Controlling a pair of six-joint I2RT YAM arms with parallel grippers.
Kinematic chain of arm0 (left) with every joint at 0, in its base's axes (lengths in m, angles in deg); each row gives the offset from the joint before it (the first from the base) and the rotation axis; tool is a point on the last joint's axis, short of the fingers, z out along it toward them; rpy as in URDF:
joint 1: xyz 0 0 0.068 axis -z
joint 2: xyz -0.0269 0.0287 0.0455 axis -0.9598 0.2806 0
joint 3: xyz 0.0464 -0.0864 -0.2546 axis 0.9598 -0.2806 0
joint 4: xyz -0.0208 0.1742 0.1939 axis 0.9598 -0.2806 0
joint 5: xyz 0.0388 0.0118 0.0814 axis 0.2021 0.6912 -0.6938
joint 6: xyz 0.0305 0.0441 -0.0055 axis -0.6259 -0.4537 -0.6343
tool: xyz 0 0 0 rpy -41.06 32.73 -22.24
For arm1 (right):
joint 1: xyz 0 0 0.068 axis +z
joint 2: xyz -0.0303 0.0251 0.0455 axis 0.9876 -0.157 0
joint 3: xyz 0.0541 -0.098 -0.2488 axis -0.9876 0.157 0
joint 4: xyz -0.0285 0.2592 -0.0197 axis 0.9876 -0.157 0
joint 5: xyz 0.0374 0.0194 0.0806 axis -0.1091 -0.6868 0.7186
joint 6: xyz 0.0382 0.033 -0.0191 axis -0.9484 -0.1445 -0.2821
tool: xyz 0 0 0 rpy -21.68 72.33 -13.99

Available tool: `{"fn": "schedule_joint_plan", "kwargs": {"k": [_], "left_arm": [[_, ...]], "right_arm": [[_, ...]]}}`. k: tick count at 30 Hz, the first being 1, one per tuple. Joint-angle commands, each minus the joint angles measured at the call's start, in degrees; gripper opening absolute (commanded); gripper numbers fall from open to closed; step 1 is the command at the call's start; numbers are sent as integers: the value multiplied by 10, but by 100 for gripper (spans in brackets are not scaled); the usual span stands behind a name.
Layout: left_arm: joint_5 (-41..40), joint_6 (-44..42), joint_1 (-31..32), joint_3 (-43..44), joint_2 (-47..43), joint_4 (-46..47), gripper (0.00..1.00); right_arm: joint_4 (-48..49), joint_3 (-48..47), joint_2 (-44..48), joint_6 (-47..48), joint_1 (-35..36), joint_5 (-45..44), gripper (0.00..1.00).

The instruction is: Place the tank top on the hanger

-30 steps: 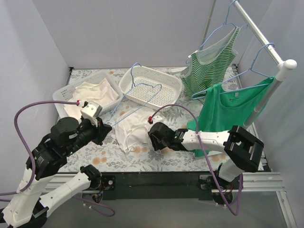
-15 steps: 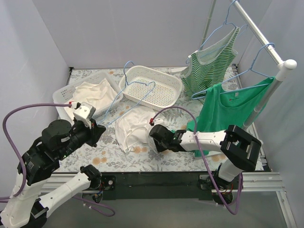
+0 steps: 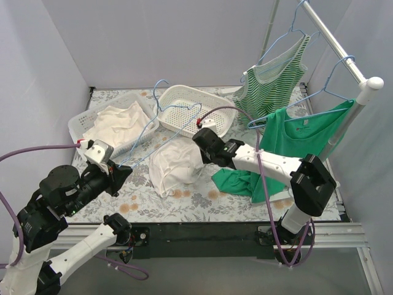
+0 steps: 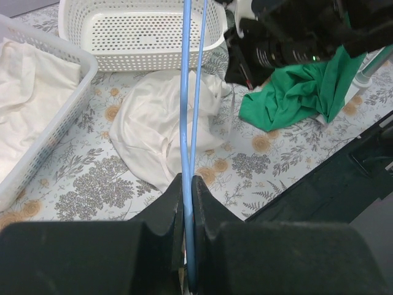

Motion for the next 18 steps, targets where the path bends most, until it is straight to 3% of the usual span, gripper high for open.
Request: {"fn": "schedule_joint_plan", "kwargs": {"k": [1, 18], "left_arm": [[19, -4, 2, -1, 9, 10, 0], [26, 56, 2, 12, 43, -5, 0]], "right_arm": [[-24, -96, -19, 50, -39, -40, 1], [-76, -326, -81, 93, -137, -10, 1]]}}
